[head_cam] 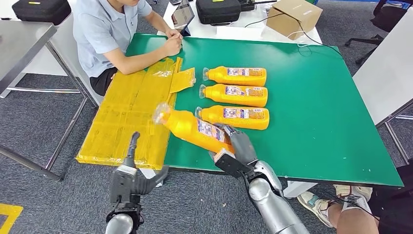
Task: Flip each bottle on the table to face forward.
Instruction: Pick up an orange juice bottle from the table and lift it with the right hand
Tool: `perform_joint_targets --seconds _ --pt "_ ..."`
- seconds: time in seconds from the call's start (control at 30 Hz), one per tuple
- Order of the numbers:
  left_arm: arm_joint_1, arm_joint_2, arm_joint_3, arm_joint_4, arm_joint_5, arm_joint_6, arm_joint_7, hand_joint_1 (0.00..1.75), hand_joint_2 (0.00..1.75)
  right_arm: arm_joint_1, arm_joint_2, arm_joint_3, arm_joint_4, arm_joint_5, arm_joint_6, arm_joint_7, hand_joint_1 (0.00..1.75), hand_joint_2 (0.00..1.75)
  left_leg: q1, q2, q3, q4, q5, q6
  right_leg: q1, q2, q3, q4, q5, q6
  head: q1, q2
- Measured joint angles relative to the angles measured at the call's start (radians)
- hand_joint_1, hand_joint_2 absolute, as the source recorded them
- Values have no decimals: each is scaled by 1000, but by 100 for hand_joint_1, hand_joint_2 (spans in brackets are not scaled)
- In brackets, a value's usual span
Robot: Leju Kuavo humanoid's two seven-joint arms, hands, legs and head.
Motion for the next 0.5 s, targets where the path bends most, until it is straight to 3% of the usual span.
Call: perform_joint_targets --seconds 0.23,0.5 --pt "3 -10 -63 11 53 -73 5 0 175 23 67 0 -143 -91 -38 -47 175 175 -1 -1 0 0 0 0 -1 0 0 0 0 0 0 0" --pt "3 -4 -90 4 183 -235 -9 0 175 39 109 39 -150 -46 -102 -93 175 175 0 0 -1 0 0 0 0 0 0 0 0 0 0 0"
